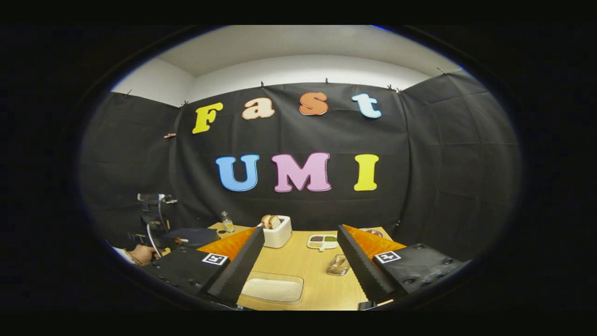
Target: Close the left gripper, press the button to open the rice cooker; take a wooden spoon from the chopstick holder with the right hand, scoop a spoonful of rice and pour it into the rice cooker, then put the wooden spoon back into the chopstick holder.
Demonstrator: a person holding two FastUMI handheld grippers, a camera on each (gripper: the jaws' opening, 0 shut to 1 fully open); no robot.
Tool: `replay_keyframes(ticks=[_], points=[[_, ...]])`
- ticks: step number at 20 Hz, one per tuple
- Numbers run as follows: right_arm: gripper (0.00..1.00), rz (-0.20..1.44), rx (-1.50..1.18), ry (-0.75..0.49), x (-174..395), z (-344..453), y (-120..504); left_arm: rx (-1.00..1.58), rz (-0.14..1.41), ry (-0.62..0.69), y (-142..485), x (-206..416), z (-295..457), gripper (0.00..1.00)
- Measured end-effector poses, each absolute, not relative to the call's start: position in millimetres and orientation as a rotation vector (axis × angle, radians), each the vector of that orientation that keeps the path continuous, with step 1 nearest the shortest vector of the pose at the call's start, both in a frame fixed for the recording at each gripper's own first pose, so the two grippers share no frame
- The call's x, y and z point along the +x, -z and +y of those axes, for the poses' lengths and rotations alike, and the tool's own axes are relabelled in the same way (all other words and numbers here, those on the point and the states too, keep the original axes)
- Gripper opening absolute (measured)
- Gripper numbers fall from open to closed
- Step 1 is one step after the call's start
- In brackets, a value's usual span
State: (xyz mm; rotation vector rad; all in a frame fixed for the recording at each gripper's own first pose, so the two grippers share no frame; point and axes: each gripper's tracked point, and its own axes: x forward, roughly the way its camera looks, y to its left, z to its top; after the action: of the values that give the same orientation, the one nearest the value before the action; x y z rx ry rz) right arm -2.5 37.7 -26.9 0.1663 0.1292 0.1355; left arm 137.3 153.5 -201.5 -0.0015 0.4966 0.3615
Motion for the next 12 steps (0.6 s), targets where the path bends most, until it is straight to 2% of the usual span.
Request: replay_keyframes(ticks=[2,3,4,10,11,12], points=[[0.94,0.125,0.167,-0.129,2,34,25,0.019,0.421,-0.331,166,135,146,0.06],[0.98,0.125,0.163,-0.122,6,31,25,0.017,0.399,-0.321,156,131,142,0.05],[0.98,0.127,0.157,-0.111,10,25,30,0.011,0.378,-0.311,146,127,140,0.03],[0.98,0.165,0.157,-0.043,34,-6,56,-0.029,0.254,-0.212,105,90,102,0.05],[0.94,0.172,0.157,-0.033,38,-11,60,-0.014,0.233,-0.207,99,82,100,0.05],[0.98,0.175,0.158,-0.024,41,-16,64,0.001,0.213,-0.200,93,75,96,0.05]])
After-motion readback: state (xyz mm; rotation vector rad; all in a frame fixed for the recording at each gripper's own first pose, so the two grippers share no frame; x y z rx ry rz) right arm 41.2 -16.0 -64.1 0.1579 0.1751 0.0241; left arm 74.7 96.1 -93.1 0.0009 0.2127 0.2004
